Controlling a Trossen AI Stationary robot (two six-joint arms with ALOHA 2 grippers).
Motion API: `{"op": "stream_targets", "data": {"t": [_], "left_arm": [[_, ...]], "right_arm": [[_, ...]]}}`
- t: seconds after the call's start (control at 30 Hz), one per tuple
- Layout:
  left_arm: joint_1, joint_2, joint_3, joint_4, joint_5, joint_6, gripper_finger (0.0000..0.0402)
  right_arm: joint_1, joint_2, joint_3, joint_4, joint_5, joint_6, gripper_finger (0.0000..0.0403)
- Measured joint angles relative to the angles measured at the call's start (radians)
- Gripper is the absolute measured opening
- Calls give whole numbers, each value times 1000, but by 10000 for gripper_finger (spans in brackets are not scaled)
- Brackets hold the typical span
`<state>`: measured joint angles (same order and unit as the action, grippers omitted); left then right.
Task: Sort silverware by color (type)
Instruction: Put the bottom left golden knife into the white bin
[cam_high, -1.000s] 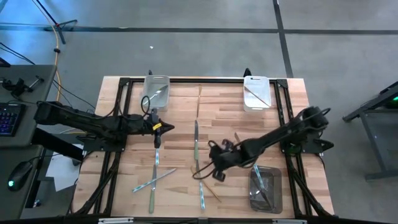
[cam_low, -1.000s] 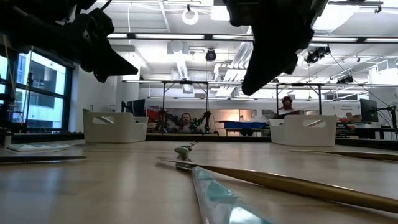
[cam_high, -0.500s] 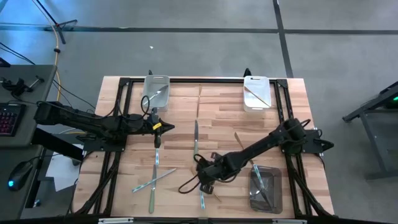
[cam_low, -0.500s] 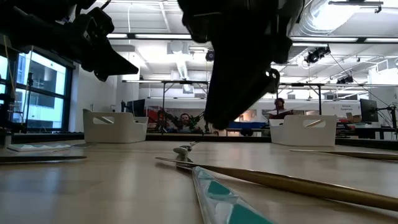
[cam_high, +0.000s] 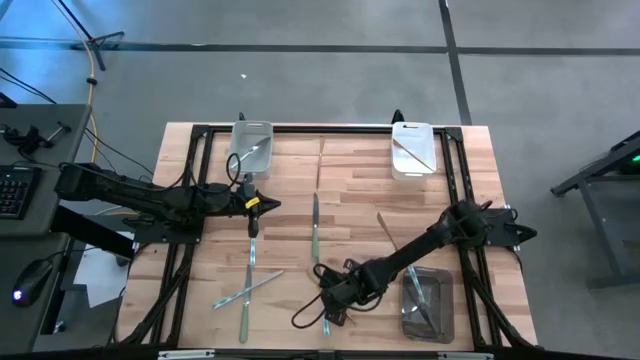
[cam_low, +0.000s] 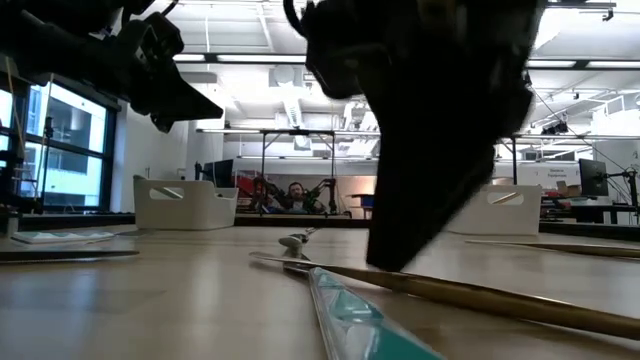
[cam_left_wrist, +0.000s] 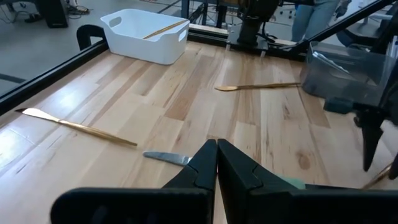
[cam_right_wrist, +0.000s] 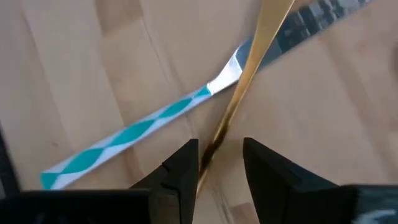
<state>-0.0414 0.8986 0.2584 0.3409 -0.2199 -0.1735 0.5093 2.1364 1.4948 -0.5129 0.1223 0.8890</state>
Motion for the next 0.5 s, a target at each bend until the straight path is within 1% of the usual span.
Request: {"op": "stream_targets", "data": {"t": [0.13,0.33,0.5], "left_arm": [[0,0,0,1,0,-6,5],[-1,0,0,0,0,-19,5],[-1,0,0,-7,0,-26,5]], "right_arm": [[10,20,3,-4,14,5,113],[11,12,3,-106,72,27,113],[-12,6,3,-192,39,24,112]]}}
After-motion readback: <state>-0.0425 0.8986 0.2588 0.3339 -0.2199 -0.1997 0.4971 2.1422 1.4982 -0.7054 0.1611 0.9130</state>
